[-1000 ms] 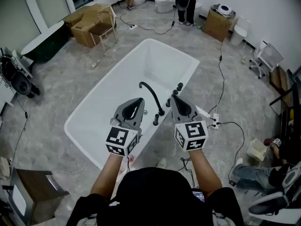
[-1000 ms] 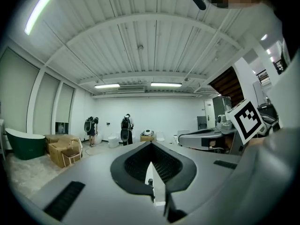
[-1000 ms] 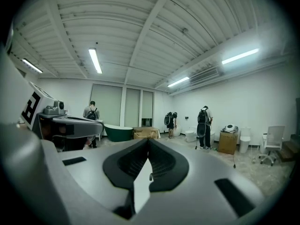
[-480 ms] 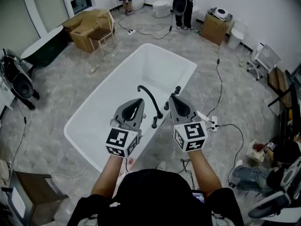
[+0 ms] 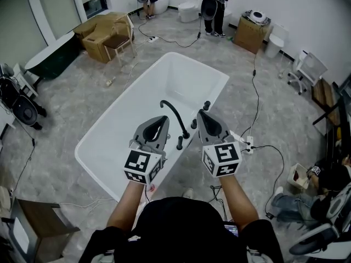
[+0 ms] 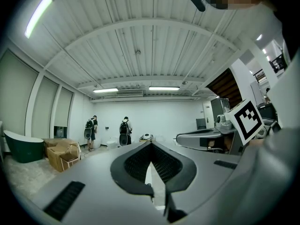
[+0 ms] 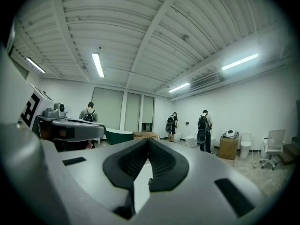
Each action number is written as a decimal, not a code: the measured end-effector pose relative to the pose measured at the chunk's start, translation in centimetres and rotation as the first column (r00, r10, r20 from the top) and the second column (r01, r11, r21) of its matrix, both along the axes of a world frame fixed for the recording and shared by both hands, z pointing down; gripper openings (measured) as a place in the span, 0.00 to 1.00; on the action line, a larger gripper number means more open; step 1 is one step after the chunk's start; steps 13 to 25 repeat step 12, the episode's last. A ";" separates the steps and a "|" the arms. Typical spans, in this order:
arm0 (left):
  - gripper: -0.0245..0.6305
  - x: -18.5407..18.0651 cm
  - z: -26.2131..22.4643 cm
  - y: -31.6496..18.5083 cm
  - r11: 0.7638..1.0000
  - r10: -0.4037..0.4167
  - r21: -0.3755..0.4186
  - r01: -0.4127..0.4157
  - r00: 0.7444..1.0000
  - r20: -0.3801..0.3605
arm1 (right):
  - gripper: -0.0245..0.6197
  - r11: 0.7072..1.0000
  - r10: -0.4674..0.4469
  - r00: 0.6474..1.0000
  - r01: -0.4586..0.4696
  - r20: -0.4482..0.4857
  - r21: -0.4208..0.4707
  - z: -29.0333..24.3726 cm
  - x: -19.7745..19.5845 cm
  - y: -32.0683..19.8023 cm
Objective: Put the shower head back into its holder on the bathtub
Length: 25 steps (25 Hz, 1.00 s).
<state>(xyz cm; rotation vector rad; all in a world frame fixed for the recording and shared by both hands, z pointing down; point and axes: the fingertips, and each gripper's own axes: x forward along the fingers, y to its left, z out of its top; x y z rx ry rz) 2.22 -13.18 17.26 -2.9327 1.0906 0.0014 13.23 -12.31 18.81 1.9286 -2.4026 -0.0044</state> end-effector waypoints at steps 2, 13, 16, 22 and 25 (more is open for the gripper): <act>0.06 0.3 -0.1 0.0 1.000 0.000 -0.002 0.000 1.000 -0.001 | 0.07 1.000 0.002 1.000 -0.002 0.009 -0.007 0.1 0.4 0.1; 0.06 -0.6 0.0 -0.1 1.000 0.001 0.000 -0.001 1.000 0.003 | 0.07 1.000 0.017 1.000 -0.017 0.011 -0.024 0.5 -0.1 0.0; 0.06 -0.6 0.0 -0.1 1.000 0.001 0.000 -0.001 1.000 0.003 | 0.07 1.000 0.017 1.000 -0.017 0.011 -0.024 0.5 -0.1 0.0; 0.06 -0.6 0.0 -0.1 1.000 0.001 0.000 -0.001 1.000 0.003 | 0.07 1.000 0.017 1.000 -0.017 0.011 -0.024 0.5 -0.1 0.0; 0.06 -0.6 0.0 -0.1 1.000 0.001 0.000 -0.001 1.000 0.003 | 0.07 1.000 0.017 1.000 -0.017 0.011 -0.024 0.5 -0.1 0.0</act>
